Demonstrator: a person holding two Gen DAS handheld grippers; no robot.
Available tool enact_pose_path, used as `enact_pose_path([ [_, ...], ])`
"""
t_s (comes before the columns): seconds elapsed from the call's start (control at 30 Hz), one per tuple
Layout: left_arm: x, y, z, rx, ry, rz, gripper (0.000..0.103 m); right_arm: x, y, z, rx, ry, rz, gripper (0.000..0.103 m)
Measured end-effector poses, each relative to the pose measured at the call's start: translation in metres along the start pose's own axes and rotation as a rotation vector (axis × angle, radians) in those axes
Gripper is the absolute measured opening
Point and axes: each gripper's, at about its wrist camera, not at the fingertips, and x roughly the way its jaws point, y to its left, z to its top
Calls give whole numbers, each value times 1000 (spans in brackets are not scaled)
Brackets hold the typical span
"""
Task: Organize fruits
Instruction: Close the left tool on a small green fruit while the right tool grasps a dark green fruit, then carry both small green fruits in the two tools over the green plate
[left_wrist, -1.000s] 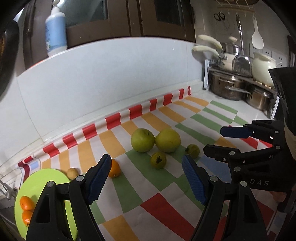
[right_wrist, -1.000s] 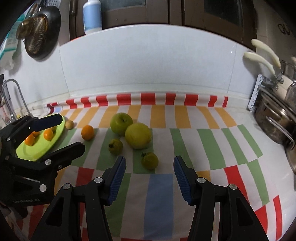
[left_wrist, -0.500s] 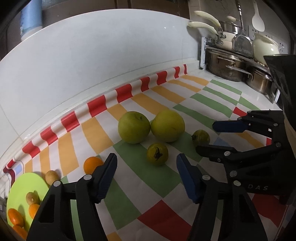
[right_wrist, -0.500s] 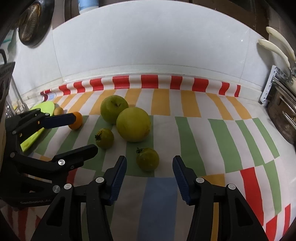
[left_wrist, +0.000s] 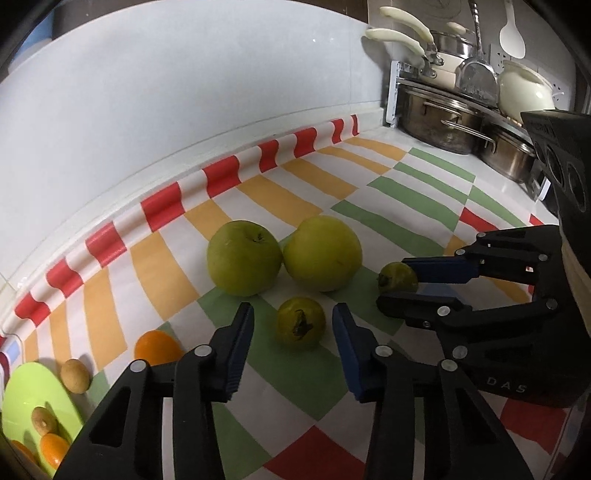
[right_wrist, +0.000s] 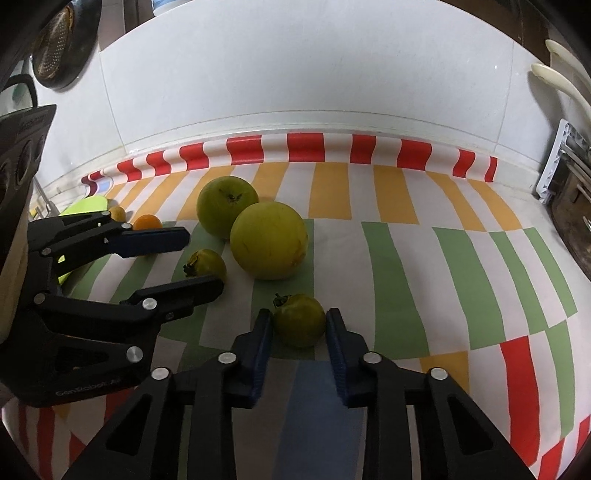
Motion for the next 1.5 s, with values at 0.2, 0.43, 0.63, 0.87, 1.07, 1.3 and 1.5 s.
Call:
enact_pose_path([
  [0.2,-5,0,-1,-14,-11,14,29,-5,0,-1,10,-19,-14,30],
  [0.43,-27,-3,-3,-43,-43,36,29,-18,2,-2,24,-41,-12,30],
  [0.63,-53,-6,-6,-51,-80,54,29,-36,12,0,34,-72,-4,30],
  [0.87,-84,-5,-9,-94,-116,82,29,-63,28,2,23,-119,8,30],
  [1.07,-113,-5,-19,-153,-148,115,29,-86,43,2,8,-159,28,30],
  [1.3,-146,-3,-34,-205,-182,167,29,-108,61,1,-28,-195,55,30],
  [1.5,-173,0,-46,-245,-210,213,29,-125,81,2,-66,-226,88,30],
])
